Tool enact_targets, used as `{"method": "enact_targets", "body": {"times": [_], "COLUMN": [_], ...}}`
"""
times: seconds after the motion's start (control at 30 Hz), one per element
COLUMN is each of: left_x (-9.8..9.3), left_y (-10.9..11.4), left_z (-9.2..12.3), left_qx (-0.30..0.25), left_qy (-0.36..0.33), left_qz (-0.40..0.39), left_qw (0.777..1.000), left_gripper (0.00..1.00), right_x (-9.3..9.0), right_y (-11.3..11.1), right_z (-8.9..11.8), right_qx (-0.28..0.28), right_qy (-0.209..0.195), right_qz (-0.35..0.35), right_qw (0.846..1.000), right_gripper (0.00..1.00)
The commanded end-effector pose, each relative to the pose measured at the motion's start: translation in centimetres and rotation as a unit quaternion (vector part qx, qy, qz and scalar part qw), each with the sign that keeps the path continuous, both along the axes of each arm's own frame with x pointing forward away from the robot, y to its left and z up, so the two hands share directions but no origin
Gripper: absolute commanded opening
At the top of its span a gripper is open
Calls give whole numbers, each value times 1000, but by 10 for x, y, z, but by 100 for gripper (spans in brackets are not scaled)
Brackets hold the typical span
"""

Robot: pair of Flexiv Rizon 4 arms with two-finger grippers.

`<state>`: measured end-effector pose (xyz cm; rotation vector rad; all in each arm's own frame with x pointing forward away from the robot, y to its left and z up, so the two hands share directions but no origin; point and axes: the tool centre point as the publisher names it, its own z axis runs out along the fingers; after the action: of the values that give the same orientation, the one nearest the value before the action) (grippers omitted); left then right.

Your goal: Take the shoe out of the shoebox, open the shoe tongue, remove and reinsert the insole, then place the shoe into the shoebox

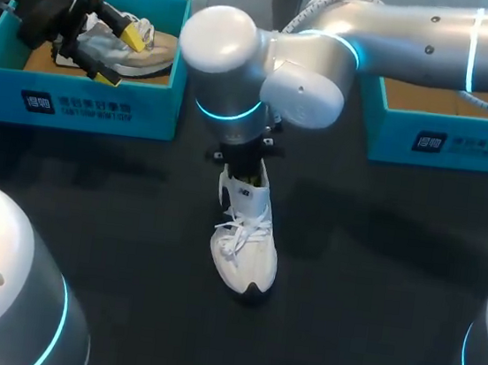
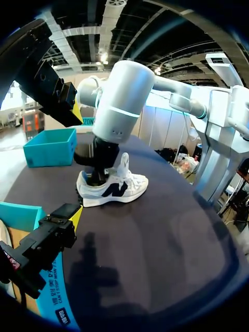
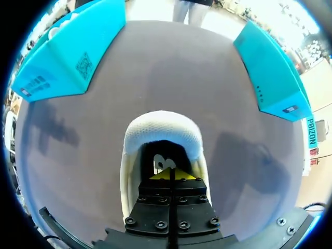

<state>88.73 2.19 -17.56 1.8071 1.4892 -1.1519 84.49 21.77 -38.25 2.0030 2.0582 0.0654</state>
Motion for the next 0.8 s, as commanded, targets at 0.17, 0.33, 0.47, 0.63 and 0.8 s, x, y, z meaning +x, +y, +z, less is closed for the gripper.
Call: {"method": "enact_targets", "body": {"times": [0.17,0.33,0.47,0.63,0.8], "left_x": [-1,-1,-1,-1,-1], "left_y": [0,0,0,0,0], "left_z": [1,1,1,1,1], "left_qx": [2,2,2,2,2], "left_qy": [-1,-1,-1,-1,-1], "left_qz": [0,0,0,0,0], "left_qw": [1000,1000,1000,1000,1000], "left_gripper": [100,100,100,100,100], "right_x": [9,8,4,-6,-23], "right_y": [1,4,5,4,2], "right_z": [-20,-29,-19,1,19], "right_qx": [21,27,25,24,10], "right_qy": [15,33,38,85,153], "right_qz": [9,6,4,18,20], "right_qw": [1000,999,999,996,988], "right_gripper": [0,0,0,0,0]}}
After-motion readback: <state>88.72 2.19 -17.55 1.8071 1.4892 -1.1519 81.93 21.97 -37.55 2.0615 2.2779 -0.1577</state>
